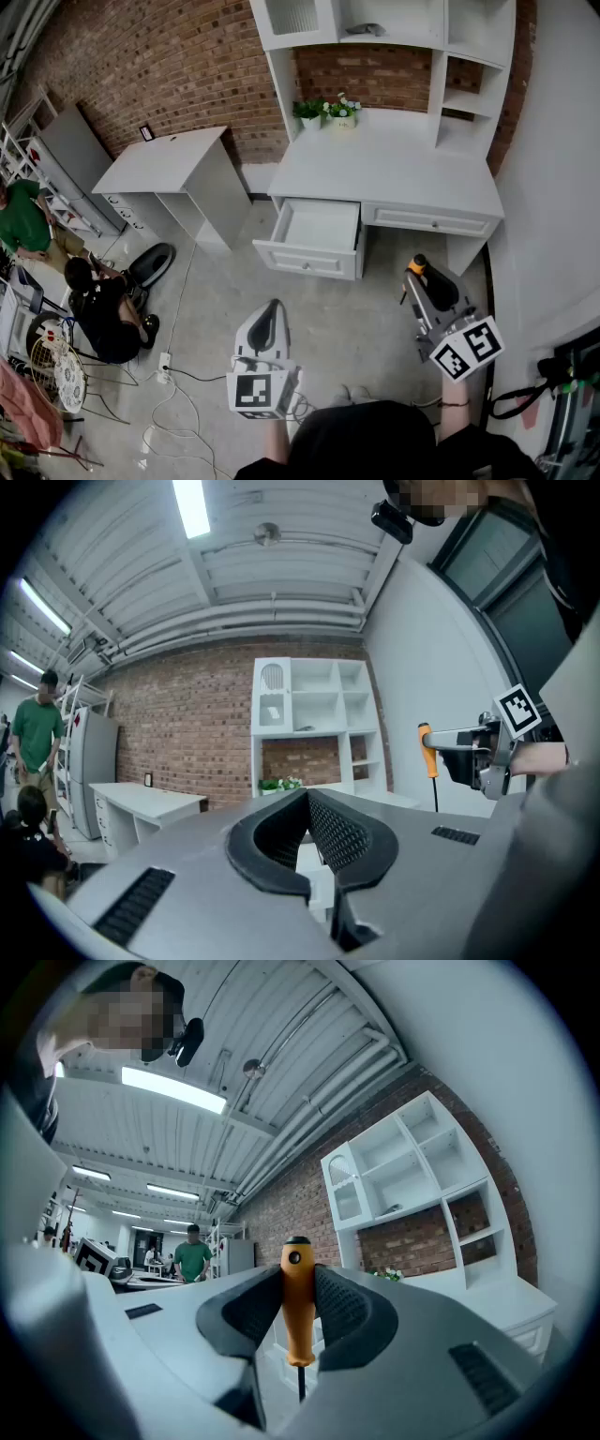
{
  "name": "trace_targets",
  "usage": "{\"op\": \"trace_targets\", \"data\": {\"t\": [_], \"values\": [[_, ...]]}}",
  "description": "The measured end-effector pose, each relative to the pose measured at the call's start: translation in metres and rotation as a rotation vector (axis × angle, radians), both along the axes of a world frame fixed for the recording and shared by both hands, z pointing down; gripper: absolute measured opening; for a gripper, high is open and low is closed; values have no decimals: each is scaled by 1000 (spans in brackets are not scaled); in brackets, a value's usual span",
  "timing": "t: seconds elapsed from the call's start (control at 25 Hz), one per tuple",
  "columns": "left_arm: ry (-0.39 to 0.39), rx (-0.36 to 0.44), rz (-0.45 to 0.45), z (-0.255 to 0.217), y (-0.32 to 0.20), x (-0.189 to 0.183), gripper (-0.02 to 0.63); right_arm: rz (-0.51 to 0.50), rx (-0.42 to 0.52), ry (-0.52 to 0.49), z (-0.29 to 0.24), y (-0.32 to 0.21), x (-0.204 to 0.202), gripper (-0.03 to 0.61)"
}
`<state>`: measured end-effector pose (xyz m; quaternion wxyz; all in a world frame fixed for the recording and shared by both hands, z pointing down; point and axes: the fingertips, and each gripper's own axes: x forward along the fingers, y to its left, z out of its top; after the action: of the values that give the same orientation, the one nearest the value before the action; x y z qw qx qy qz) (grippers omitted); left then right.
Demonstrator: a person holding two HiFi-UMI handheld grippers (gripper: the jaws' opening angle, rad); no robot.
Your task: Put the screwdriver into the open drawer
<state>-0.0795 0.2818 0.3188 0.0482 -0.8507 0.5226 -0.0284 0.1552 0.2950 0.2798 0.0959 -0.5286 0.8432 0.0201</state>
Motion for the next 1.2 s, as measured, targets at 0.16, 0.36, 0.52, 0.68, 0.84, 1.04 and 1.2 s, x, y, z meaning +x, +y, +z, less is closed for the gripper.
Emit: {"op": "trace_targets", "data": {"t": [0.16, 0.36, 0.52, 0.68, 0.84, 1.04, 1.2], "values": [[-4, 5, -11, -1, 0, 1, 9, 3, -2, 3, 2, 0, 6, 110], [-3, 4, -35, -2, 2, -1, 9, 4, -5, -1, 4, 1, 13, 110], [7, -4, -57, -2, 3, 0, 9, -7, -7, -5, 5, -1, 18, 110], [-5, -16, -63, 2, 5, 9, 9, -31, -9, -17, 6, -5, 21, 110], [-19, -33, -79, 10, 11, 15, 8, -42, -13, -22, 8, -11, 25, 110], [-6, -66, -127, 19, 2, 6, 8, -67, -9, -11, 8, -28, 22, 110], [-9, -72, -138, 20, -7, 10, 9, -82, -20, -13, 9, -44, 22, 110]]}}
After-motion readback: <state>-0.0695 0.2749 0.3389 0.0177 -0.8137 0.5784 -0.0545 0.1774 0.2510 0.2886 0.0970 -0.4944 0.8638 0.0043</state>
